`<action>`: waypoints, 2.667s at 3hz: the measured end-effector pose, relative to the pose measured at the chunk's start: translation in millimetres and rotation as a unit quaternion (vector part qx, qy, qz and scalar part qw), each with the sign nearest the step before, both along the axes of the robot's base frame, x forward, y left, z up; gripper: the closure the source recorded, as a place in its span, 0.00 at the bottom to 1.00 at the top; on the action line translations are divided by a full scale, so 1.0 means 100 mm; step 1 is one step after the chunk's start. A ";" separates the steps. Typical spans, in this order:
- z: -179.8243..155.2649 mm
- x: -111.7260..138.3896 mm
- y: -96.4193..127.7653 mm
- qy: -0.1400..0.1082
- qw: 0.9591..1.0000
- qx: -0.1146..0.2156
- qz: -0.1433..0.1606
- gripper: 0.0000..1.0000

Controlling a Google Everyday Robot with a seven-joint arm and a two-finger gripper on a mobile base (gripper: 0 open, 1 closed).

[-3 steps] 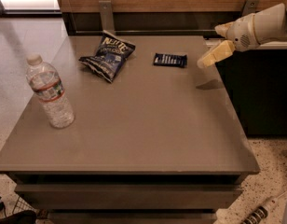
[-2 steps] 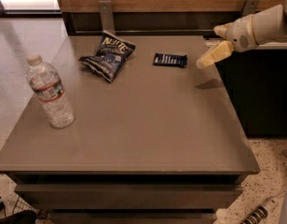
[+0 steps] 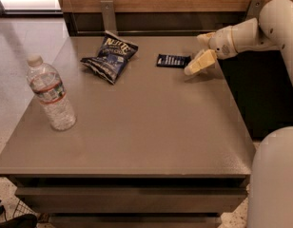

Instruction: Move rxbar blueberry near water bottle

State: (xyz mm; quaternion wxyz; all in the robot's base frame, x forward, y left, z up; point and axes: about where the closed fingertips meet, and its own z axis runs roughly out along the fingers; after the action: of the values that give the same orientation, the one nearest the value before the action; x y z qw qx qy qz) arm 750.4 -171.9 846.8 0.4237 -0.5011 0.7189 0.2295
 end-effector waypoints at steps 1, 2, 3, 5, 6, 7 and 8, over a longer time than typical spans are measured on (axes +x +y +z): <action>-0.20 0.16 0.23 0.004 0.999 0.018 0.026 0.00; -0.27 0.21 0.34 0.007 0.999 0.030 0.038 0.00; -0.38 0.19 0.38 0.026 0.998 0.045 0.036 0.03; -0.38 0.20 0.44 0.028 0.998 0.045 0.039 0.65; -0.32 0.20 0.44 0.028 0.998 0.045 0.039 0.96; -0.30 0.20 0.44 0.028 0.998 0.045 0.040 1.00; -0.30 0.20 0.44 0.028 0.998 0.045 0.040 1.00</action>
Offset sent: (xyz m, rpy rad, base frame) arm 0.0302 0.0360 -0.0278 0.0855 0.0142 0.0936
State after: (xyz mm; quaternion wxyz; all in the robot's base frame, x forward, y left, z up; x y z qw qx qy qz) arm 770.8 -127.6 817.1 0.4162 -0.5030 0.6989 0.2922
